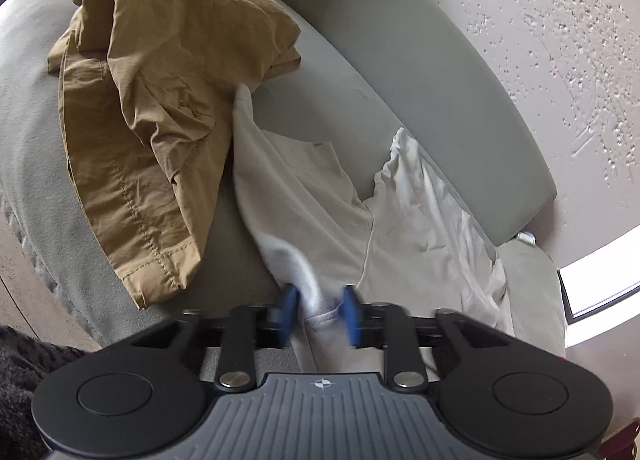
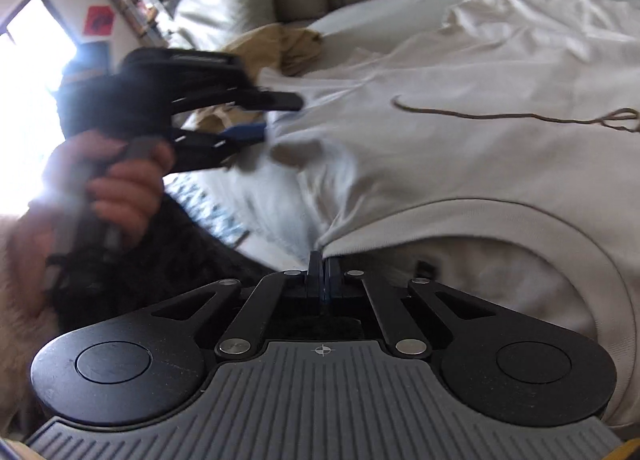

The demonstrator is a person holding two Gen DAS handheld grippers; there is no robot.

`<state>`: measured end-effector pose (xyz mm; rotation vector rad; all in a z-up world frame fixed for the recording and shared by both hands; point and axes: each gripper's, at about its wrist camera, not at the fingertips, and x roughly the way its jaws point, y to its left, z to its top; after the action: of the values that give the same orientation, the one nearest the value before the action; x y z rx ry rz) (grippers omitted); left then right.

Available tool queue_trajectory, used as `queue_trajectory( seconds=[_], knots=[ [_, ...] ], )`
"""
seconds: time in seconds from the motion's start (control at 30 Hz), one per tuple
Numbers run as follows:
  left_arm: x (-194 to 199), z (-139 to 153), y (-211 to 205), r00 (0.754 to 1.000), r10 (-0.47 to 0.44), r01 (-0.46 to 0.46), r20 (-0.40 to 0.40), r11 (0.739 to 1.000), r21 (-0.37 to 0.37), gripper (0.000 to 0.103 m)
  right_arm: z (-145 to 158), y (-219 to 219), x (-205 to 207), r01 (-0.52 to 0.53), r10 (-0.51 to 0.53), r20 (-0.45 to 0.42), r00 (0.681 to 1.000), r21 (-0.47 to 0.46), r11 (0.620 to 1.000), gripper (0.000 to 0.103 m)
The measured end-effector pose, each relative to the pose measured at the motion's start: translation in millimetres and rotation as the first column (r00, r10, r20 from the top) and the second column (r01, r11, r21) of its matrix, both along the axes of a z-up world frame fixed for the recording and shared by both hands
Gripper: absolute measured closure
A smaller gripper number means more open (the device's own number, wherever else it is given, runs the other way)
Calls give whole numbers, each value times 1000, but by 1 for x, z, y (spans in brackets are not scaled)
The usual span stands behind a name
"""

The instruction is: Fold clothes

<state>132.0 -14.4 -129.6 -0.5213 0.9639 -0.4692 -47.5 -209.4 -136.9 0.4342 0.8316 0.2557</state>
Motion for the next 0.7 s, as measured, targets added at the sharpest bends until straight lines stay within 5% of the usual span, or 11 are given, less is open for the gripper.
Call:
queue_trajectory(
  seconds=[0.2, 0.3, 0.33, 0.4, 0.57, 0.7],
  knots=[
    [-17, 9, -16, 999, 21, -34, 48, 959, 281, 97, -13, -22, 2, 37, -32, -199, 980, 21, 999, 103],
    [-28, 16, -22, 998, -21, -1, 59, 937, 349, 89, -16, -25, 2, 42, -37, -256, 966, 12, 999, 84],
    [-31, 21, -19, 997, -21, -8, 80, 938, 346, 77, -12, -27, -1, 39, -30, -261, 965, 30, 999, 72],
    [-36, 33, -8, 990, -7, -36, 139, 950, 309, 73, 1, -34, -11, 48, -25, -247, 969, 84, 995, 55],
    [-9, 47, 7, 969, 95, -148, 227, 962, 230, 74, 42, -67, -44, 135, -114, -118, 986, 196, 971, 53],
    [30, 42, 7, 968, 134, -184, 214, 955, 234, 78, 65, -95, -63, 262, -260, -35, 965, 198, 945, 48]
  ],
)
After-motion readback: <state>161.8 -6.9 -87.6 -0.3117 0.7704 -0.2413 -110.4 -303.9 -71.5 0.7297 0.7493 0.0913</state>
